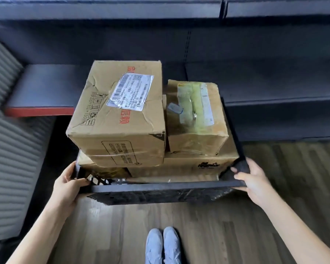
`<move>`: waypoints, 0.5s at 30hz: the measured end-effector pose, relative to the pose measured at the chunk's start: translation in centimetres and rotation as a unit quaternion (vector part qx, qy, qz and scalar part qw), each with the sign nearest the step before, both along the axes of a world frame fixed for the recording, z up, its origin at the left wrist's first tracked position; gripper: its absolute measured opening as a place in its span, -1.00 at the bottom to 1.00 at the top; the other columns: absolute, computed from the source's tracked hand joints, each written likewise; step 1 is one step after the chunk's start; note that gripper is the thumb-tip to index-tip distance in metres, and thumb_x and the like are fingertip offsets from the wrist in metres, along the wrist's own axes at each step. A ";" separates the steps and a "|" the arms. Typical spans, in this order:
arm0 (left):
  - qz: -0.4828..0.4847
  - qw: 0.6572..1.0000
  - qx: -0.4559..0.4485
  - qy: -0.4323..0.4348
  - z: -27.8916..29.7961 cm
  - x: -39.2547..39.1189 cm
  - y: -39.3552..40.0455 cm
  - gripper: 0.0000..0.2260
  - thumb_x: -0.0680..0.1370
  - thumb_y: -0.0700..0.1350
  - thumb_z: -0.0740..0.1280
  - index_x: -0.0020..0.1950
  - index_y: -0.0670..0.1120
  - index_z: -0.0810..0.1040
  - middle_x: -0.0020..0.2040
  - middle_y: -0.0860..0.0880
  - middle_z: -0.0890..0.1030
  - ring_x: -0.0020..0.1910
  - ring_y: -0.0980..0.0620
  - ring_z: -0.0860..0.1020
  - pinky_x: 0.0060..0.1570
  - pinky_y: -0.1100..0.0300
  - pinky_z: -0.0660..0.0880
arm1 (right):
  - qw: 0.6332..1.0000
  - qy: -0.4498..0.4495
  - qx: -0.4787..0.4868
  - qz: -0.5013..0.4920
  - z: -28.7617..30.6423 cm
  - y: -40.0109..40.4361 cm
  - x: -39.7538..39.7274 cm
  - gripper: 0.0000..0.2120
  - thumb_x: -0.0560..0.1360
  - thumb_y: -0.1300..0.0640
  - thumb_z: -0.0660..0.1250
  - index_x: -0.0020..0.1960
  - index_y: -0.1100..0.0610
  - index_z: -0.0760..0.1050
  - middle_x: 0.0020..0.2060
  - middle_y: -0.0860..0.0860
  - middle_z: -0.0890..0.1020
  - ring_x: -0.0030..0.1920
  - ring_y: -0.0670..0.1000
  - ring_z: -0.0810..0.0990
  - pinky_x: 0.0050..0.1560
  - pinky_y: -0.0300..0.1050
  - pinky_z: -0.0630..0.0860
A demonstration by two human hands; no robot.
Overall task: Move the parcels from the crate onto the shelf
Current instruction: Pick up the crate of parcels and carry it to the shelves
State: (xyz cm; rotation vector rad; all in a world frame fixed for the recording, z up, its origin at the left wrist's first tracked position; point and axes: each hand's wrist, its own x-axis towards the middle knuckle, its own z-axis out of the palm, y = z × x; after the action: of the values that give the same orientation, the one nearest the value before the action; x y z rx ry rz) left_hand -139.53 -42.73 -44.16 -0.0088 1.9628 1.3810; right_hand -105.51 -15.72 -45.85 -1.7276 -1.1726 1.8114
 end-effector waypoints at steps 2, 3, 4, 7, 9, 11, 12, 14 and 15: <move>-0.006 1.000 -0.006 0.003 -4.2 0.0 0.4 -0.51 0.37 -0.53 0.18 -0.03 0.03 0.57 -0.13 -0.06 0.60 -0.27 0.04 0.60 -0.45 0.26 0.56 | 1.000 0.000 -0.005 0.009 -4.5 0.5 -0.3 -0.33 0.48 0.53 0.11 0.46 0.03 0.16 0.29 0.08 0.41 0.23 0.03 0.46 -0.08 0.02 0.48; -0.005 1.000 -0.008 0.004 -6.2 -0.1 0.8 -0.53 0.36 -0.54 0.18 -0.02 0.00 0.56 -0.15 -0.07 0.59 -0.34 0.11 0.60 -0.47 0.31 0.53 | 1.000 0.000 -0.008 0.009 -6.8 0.6 -0.4 -0.33 0.47 0.53 0.11 0.46 0.03 0.18 0.25 0.10 0.44 0.23 0.04 0.46 -0.11 0.01 0.48; -0.001 1.000 -0.012 0.005 -8.2 -0.2 1.1 -0.54 0.36 -0.55 0.18 -0.01 -0.04 0.55 -0.17 -0.06 0.58 -0.41 0.18 0.59 -0.49 0.35 0.50 | 1.000 -0.003 -0.008 0.007 -9.1 0.8 -0.5 -0.34 0.47 0.54 0.10 0.45 0.03 0.18 0.21 0.10 0.46 0.21 0.05 0.46 -0.14 0.00 0.46; -0.013 1.000 -0.014 0.004 -15.0 -0.5 2.1 -0.54 0.36 -0.57 0.17 -0.10 -0.02 0.56 -0.18 -0.07 0.58 -0.46 0.21 0.57 -0.51 0.38 0.49 | 1.000 -0.018 -0.007 0.011 -16.3 1.2 -0.6 -0.35 0.46 0.54 0.10 0.44 0.03 0.21 0.15 0.09 0.48 0.08 -0.03 0.52 -0.26 -0.04 0.52; -0.014 1.000 -0.019 0.001 -18.6 -0.7 2.5 -0.55 0.37 -0.57 0.17 -0.07 -0.05 0.55 -0.18 -0.10 0.57 -0.47 0.20 0.58 -0.51 0.36 0.50 | 0.999 -0.029 -0.008 0.019 -19.9 1.5 -0.3 -0.36 0.46 0.54 0.10 0.41 0.01 0.26 0.15 0.08 0.50 0.04 -0.12 0.52 -0.34 -0.10 0.57; -0.006 1.000 -0.017 -0.001 -22.6 -0.8 2.8 -0.55 0.37 -0.58 0.16 0.04 -0.11 0.53 -0.17 -0.11 0.57 -0.46 0.16 0.58 -0.53 0.34 0.50 | 0.999 -0.036 -0.007 0.023 -24.1 1.7 0.3 -0.35 0.46 0.53 0.10 0.41 0.00 0.26 0.18 0.07 0.50 0.05 -0.15 0.52 -0.28 -0.08 0.56; -0.007 1.000 -0.017 -0.003 -24.4 -0.8 3.0 -0.54 0.37 -0.58 0.16 0.09 -0.13 0.52 -0.17 -0.11 0.57 -0.44 0.12 0.59 -0.53 0.32 0.50 | 0.999 -0.036 -0.008 0.025 -26.0 1.8 0.5 -0.35 0.46 0.53 0.10 0.41 0.00 0.26 0.19 0.07 0.51 0.04 -0.16 0.52 -0.25 -0.07 0.56; -0.006 1.000 -0.015 -0.006 -27.5 -0.6 3.1 -0.52 0.38 -0.57 0.15 0.13 -0.12 0.51 -0.15 -0.10 0.57 -0.39 0.08 0.59 -0.53 0.31 0.50 | 0.999 -0.037 -0.010 0.027 -29.1 1.9 0.8 -0.37 0.46 0.53 0.11 0.39 0.00 0.29 0.12 0.05 0.55 0.01 -0.19 0.54 -0.30 -0.11 0.60; -0.007 1.000 -0.016 -0.004 -28.9 -0.5 3.1 -0.52 0.38 -0.57 0.15 0.13 -0.13 0.51 -0.13 -0.11 0.58 -0.37 0.08 0.59 -0.51 0.31 0.50 | 0.999 -0.037 -0.008 0.027 -30.3 2.0 1.0 -0.37 0.46 0.53 0.12 0.38 0.00 0.30 0.06 0.02 0.57 -0.03 -0.21 0.56 -0.34 -0.17 0.60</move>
State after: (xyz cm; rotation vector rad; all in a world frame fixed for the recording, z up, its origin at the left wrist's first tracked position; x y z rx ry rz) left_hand -140.04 -39.63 -73.08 -0.0166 1.9751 1.3388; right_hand -104.52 -13.76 -76.16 -1.8028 -1.2493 1.8049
